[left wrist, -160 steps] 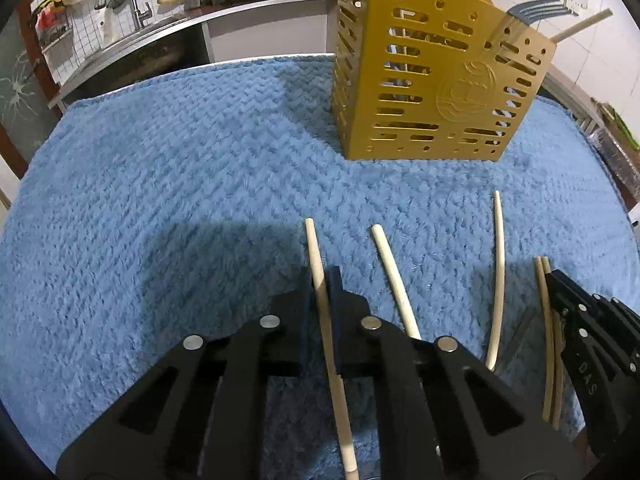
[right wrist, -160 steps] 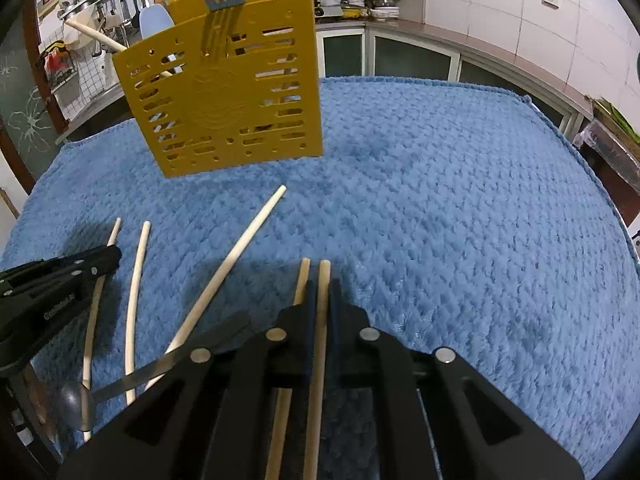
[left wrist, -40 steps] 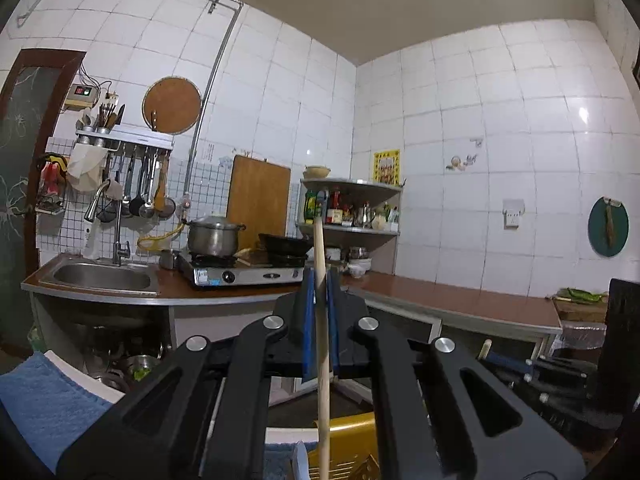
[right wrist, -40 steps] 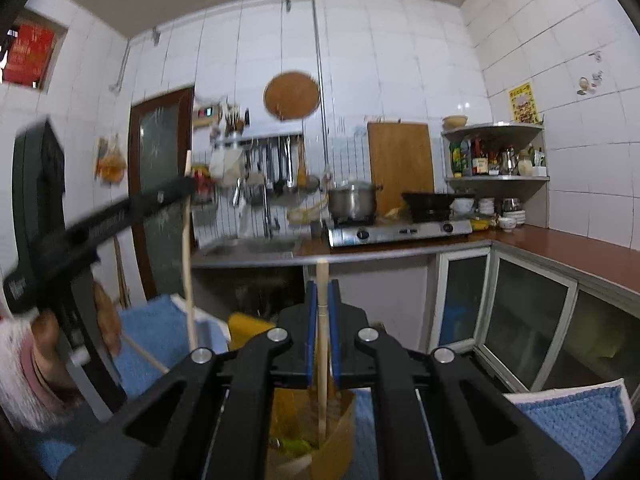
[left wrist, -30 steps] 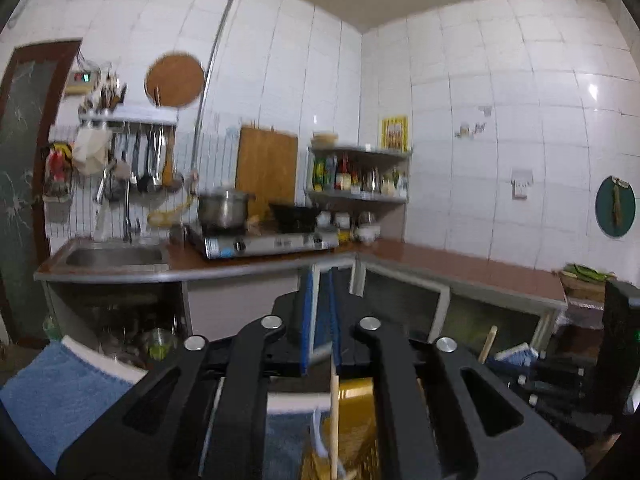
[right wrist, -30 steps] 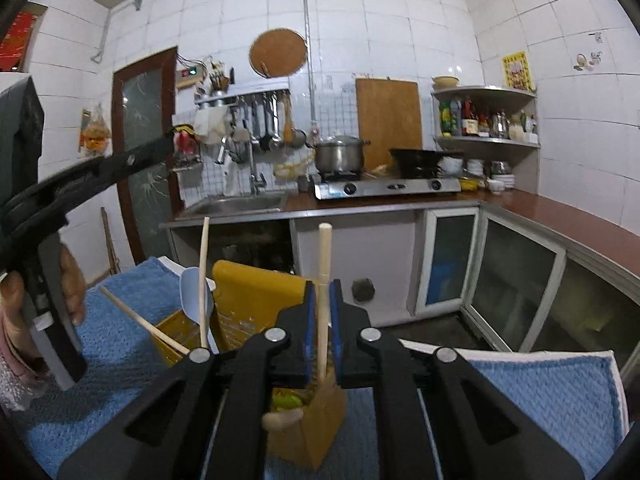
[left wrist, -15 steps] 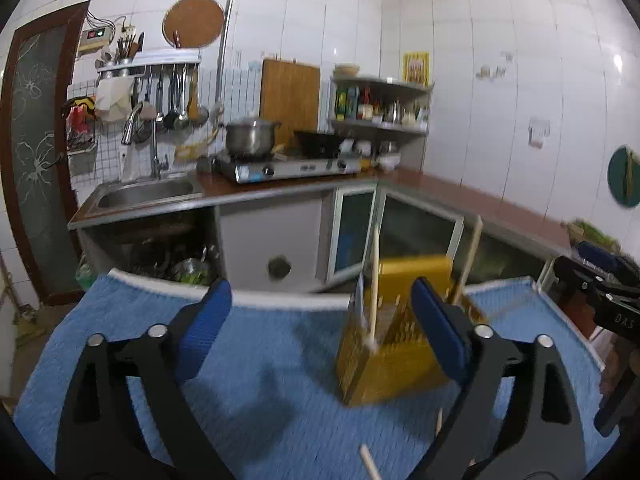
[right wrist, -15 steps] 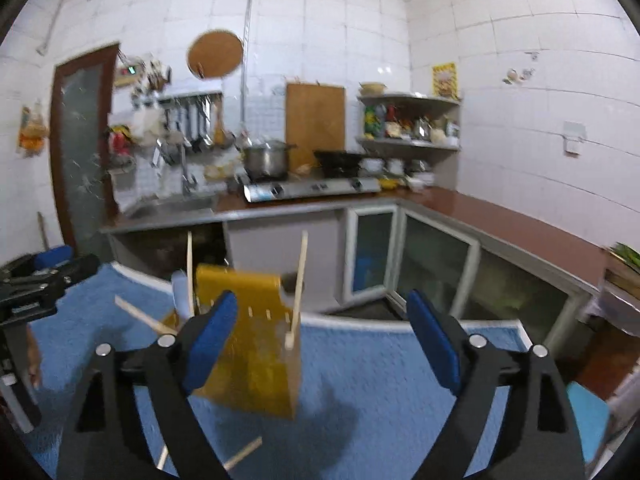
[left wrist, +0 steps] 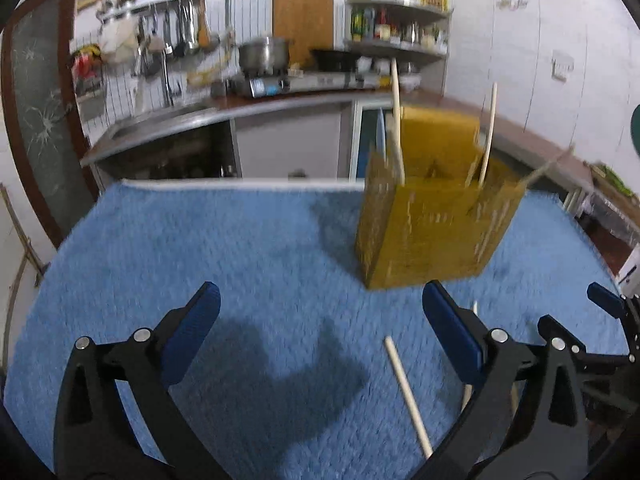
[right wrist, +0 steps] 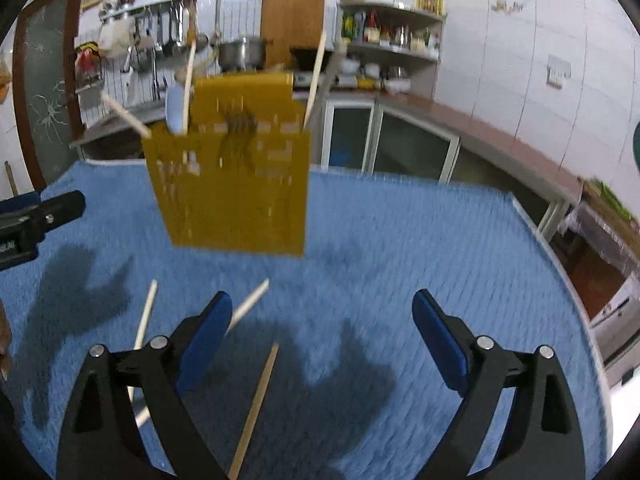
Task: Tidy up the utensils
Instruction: 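Lower both tools and grasp one loose chopstick each from the towel, then lift the chopsticks with both tools and carry them over the caddy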
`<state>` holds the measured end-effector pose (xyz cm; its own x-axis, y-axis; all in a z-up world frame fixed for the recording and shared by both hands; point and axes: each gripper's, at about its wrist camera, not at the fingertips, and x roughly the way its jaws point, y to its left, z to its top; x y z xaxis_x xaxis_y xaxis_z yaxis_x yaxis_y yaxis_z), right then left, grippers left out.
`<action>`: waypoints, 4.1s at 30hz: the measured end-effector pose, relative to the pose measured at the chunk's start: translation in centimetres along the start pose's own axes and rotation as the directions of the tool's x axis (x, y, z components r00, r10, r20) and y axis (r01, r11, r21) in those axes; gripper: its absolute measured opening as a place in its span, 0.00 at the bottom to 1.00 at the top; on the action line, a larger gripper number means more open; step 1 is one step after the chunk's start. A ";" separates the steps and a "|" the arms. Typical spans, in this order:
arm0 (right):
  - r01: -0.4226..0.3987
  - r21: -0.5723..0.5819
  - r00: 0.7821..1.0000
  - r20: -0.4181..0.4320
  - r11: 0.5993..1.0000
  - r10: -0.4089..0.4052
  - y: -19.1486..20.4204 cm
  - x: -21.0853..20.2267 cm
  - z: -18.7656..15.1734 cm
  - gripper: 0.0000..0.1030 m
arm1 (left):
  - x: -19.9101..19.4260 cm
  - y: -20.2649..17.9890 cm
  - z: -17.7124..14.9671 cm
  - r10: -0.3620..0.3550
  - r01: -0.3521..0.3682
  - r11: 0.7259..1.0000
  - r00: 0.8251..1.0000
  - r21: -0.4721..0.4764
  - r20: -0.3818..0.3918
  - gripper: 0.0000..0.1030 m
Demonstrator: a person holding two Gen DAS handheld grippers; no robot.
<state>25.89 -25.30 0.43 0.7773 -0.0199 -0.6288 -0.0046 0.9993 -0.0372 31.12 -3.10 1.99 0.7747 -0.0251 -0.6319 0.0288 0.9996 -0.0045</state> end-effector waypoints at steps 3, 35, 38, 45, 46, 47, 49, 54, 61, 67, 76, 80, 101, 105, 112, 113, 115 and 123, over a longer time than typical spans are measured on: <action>0.019 0.022 0.999 -0.044 1.000 -0.018 0.2 0.7 -1.3 0.87 | 1.2 -0.6 -1.0 0.038 -0.036 0.998 0.998 0.044 -0.049 0.95; -0.055 0.124 0.976 -0.204 0.991 0.080 1.1 4.6 -2.7 0.18 | 5.5 -5.3 -4.3 0.005 0.001 1.000 0.935 0.019 -0.354 0.35; -0.063 0.134 0.976 -0.199 0.989 0.090 1.1 5.0 -2.7 0.18 | 5.6 -5.7 -4.3 -0.040 0.037 0.999 0.928 -0.015 -0.371 0.18; -0.076 0.149 0.976 -0.192 0.986 0.104 0.7 5.5 -2.4 0.11 | 6.0 -6.7 -3.9 -0.034 0.029 0.999 0.935 -0.020 -0.354 0.07; -0.080 0.157 0.976 -0.190 0.984 0.110 0.5 5.6 -2.3 0.08 | 6.1 -6.7 -3.9 -0.038 0.033 0.999 0.936 -0.020 -0.350 0.07; -0.085 0.163 0.975 -0.189 0.983 0.115 0.3 5.6 -2.3 0.08 | 6.2 -6.6 -3.8 -0.040 0.036 0.999 0.937 -0.020 -0.348 0.07; -0.095 0.168 0.975 -0.186 0.981 0.126 0.2 5.5 -2.3 0.08 | 6.0 -6.6 -3.9 -0.050 0.045 0.999 0.938 -0.023 -0.343 0.07; -0.124 0.193 0.977 -0.150 0.973 0.154 -0.5 4.7 -2.0 0.07 | 5.4 -5.4 -3.3 -0.074 0.062 0.997 0.949 -0.051 -0.308 0.06; -0.173 0.204 0.983 -0.027 0.964 0.182 -1.2 2.5 -1.0 0.07 | 1.9 -4.6 -1.8 -0.080 0.075 0.997 0.982 -0.034 -0.170 0.06; -0.202 0.202 0.979 0.084 0.958 0.188 -1.9 0.0 0.2 0.06 | -1.4 -4.0 -0.7 -0.093 0.092 0.996 0.995 -0.005 -0.037 0.04; -0.219 0.179 0.961 0.209 0.959 0.181 -3.1 -4.1 2.3 0.06 | -4.7 -3.4 1.1 -0.132 0.130 0.991 0.988 0.026 0.079 0.04; -0.222 0.162 0.955 0.233 0.961 0.182 -3.1 -5.4 3.1 0.02 | -5.7 -3.0 1.6 -0.147 0.144 0.989 0.982 0.033 0.118 0.04; -0.060 0.153 0.983 -0.161 0.986 0.085 -0.8 6.1 -1.8 0.29 | -1.8 -1.4 0.3 -0.145 0.145 0.989 0.989 0.004 0.001 0.04; -0.063 0.172 0.983 -0.160 0.983 0.091 -1.1 6.4 -2.4 0.42 | -1.2 -0.9 0.2 -0.148 0.148 0.989 0.989 -0.009 -0.010 0.04; -0.020 0.094 0.977 -0.212 0.995 0.039 0.6 6.8 -1.5 0.06 | -0.7 -1.1 0.3 -0.153 0.153 0.988 0.988 -0.002 -0.018 0.04; -0.028 0.100 0.977 -0.209 0.995 0.049 0.4 6.8 -1.2 0.05 | -0.8 -1.1 0.4 -0.154 0.154 0.988 0.988 0.000 -0.016 0.04; -0.050 0.122 0.981 -0.182 0.991 0.072 -0.2 6.0 -0.5 0.05 | -1.1 -1.0 0.7 -0.160 0.160 0.987 0.987 0.001 -0.009 0.04; -0.222 0.222 0.975 0.027 0.949 0.222 -2.6 1.5 1.8 0.05 | -3.1 -0.8 2.2 -0.186 0.186 0.983 0.981 -0.002 0.052 0.04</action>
<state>28.24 -27.88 0.99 0.7737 0.2032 -0.6001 -0.0373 0.9601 0.2771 30.13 -3.83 5.66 0.7875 -0.2110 -0.5790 0.1710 0.9775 -0.1236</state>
